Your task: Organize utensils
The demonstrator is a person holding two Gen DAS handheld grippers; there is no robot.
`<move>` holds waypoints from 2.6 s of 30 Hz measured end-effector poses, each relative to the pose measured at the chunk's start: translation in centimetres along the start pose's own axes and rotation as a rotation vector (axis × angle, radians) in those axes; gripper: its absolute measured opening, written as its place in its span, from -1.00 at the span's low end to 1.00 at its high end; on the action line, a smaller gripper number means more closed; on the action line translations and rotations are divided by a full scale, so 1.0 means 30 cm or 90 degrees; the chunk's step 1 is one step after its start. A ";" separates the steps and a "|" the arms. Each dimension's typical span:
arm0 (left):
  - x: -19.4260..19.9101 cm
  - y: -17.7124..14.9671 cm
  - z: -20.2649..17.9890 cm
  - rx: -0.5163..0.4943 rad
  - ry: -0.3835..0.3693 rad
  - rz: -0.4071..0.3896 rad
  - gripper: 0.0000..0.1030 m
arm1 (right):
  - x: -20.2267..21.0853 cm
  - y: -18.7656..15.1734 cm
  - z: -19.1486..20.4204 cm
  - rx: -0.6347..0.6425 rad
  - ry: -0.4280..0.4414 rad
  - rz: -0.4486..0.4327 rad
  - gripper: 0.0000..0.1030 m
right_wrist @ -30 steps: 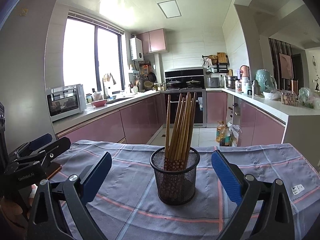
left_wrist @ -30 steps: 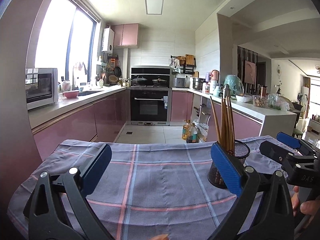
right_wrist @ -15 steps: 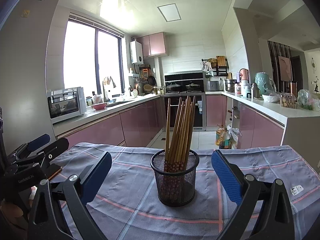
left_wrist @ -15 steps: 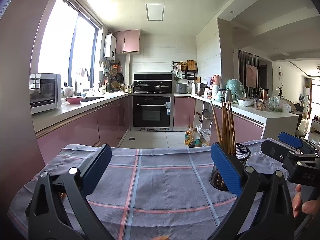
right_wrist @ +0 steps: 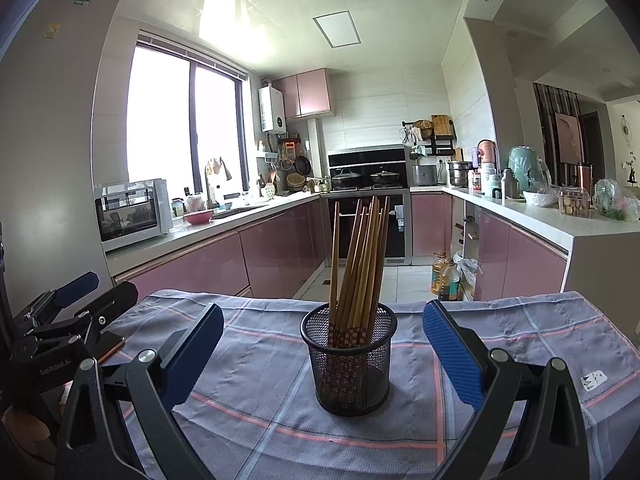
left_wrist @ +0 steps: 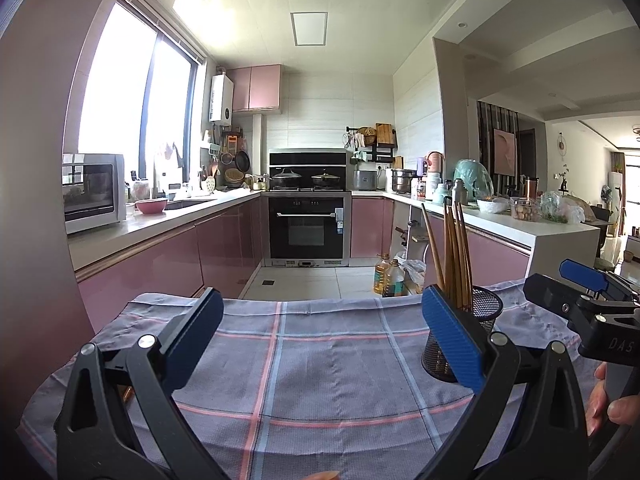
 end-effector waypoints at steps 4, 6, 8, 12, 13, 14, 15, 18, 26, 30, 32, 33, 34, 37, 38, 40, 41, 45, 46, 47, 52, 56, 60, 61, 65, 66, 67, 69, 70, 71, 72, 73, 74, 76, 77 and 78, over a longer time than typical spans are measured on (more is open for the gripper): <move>0.001 0.000 -0.002 -0.001 0.003 -0.001 0.90 | 0.003 -0.001 0.000 -0.001 -0.001 -0.002 0.87; 0.006 0.001 -0.003 -0.002 0.003 -0.003 0.90 | 0.003 0.000 0.001 -0.002 -0.001 -0.002 0.87; 0.010 -0.001 -0.003 -0.005 0.004 -0.005 0.90 | 0.004 -0.001 0.001 -0.002 -0.001 -0.003 0.87; 0.014 0.000 -0.001 -0.005 0.004 -0.007 0.90 | 0.003 0.000 0.002 -0.002 -0.001 -0.003 0.87; 0.016 0.000 0.001 -0.005 0.004 -0.008 0.90 | 0.003 0.000 0.002 -0.002 -0.001 -0.002 0.87; 0.017 0.000 0.003 -0.004 0.005 -0.008 0.90 | 0.004 -0.001 0.002 -0.001 -0.001 -0.003 0.87; 0.016 0.001 0.003 -0.004 0.005 -0.008 0.90 | 0.004 0.000 0.002 -0.002 -0.001 -0.003 0.87; 0.016 0.000 0.003 -0.004 0.004 -0.008 0.90 | 0.003 0.000 0.002 -0.002 -0.002 -0.003 0.87; 0.015 0.000 -0.002 -0.005 0.006 -0.009 0.90 | 0.002 -0.001 0.003 -0.003 -0.001 -0.003 0.87; 0.013 0.000 -0.002 -0.004 0.006 -0.009 0.90 | 0.003 -0.001 0.003 -0.004 -0.002 -0.004 0.87; 0.014 0.000 -0.002 -0.004 0.005 -0.009 0.90 | 0.002 -0.001 0.003 -0.006 0.000 -0.003 0.87; 0.015 0.000 -0.002 -0.005 0.007 -0.010 0.90 | 0.002 -0.002 0.003 -0.006 -0.001 -0.003 0.87; 0.016 0.000 -0.002 -0.004 0.006 -0.010 0.90 | 0.002 -0.003 0.003 -0.007 -0.001 -0.003 0.87; 0.016 0.000 -0.003 -0.005 0.007 -0.010 0.90 | 0.002 -0.004 0.003 -0.007 -0.001 -0.002 0.87; 0.016 0.000 -0.002 -0.004 0.006 -0.010 0.90 | 0.001 -0.004 0.003 -0.008 -0.001 -0.001 0.87; 0.017 0.000 -0.003 -0.005 0.007 -0.010 0.90 | 0.000 -0.004 0.003 -0.009 -0.002 -0.001 0.87; 0.017 0.000 -0.003 -0.005 0.007 -0.011 0.90 | -0.001 -0.004 0.003 -0.009 -0.001 -0.001 0.87; 0.019 0.001 -0.004 -0.004 0.007 -0.011 0.90 | 0.000 -0.005 0.003 -0.009 -0.001 -0.001 0.87; 0.019 0.002 -0.004 -0.004 0.007 -0.012 0.90 | 0.001 -0.005 0.003 -0.009 -0.002 -0.002 0.87; 0.020 0.003 -0.005 -0.004 0.008 -0.012 0.90 | 0.000 -0.004 0.003 -0.009 -0.002 -0.002 0.87; 0.023 0.005 -0.008 -0.004 0.008 -0.013 0.90 | -0.002 -0.005 0.004 -0.009 -0.001 -0.001 0.87; 0.023 0.005 -0.008 -0.004 0.008 -0.013 0.90 | -0.002 -0.005 0.004 -0.010 -0.002 -0.002 0.87; 0.023 0.005 -0.007 -0.004 0.009 -0.013 0.90 | -0.001 -0.005 0.003 -0.011 -0.001 -0.003 0.87; 0.023 0.005 -0.008 -0.004 0.009 -0.014 0.90 | 0.000 -0.005 0.002 -0.011 0.000 -0.003 0.87; 0.022 0.005 -0.008 -0.005 0.009 -0.014 0.90 | 0.000 -0.005 0.002 -0.011 -0.001 -0.003 0.87; 0.021 0.005 -0.009 -0.005 0.009 -0.013 0.90 | -0.001 -0.005 0.002 -0.011 0.000 -0.002 0.87; 0.022 0.004 -0.009 -0.004 0.009 -0.014 0.90 | 0.000 -0.005 0.002 -0.011 0.000 -0.003 0.87; 0.022 0.004 -0.008 -0.004 0.009 -0.013 0.90 | 0.000 -0.005 0.003 -0.011 -0.001 -0.003 0.87; 0.022 0.004 -0.008 -0.004 0.009 -0.014 0.90 | 0.000 -0.005 0.002 -0.011 -0.001 -0.003 0.87; 0.022 0.004 -0.009 -0.004 0.010 -0.014 0.90 | 0.000 -0.004 0.003 -0.010 -0.001 -0.003 0.87; 0.023 0.006 -0.011 -0.003 0.011 -0.014 0.90 | 0.000 -0.005 0.002 -0.010 -0.001 -0.003 0.87; 0.022 0.006 -0.012 -0.003 0.011 -0.013 0.90 | 0.000 -0.005 0.002 -0.010 -0.001 -0.003 0.87; 0.023 0.007 -0.013 -0.002 0.012 -0.013 0.90 | 0.000 -0.005 0.002 -0.011 0.000 -0.003 0.87; 0.023 0.007 -0.015 -0.001 0.012 -0.013 0.90 | 0.000 -0.005 0.003 -0.011 0.000 -0.003 0.87; 0.023 0.007 -0.015 -0.002 0.012 -0.013 0.90 | 0.000 -0.005 0.002 -0.011 0.000 -0.003 0.87; 0.022 0.007 -0.015 -0.002 0.012 -0.012 0.90 | -0.001 -0.005 0.003 -0.011 0.000 -0.002 0.87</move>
Point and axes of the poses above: each gripper's, at about its wrist camera, not at the fingertips, and x roughly against the way its jaws point, z to its left, y to its top, the point moved 1 cm from there along -x, roughly the way its jaws point, and after that the axes turned 9 degrees about x, right-handed, at the moved point
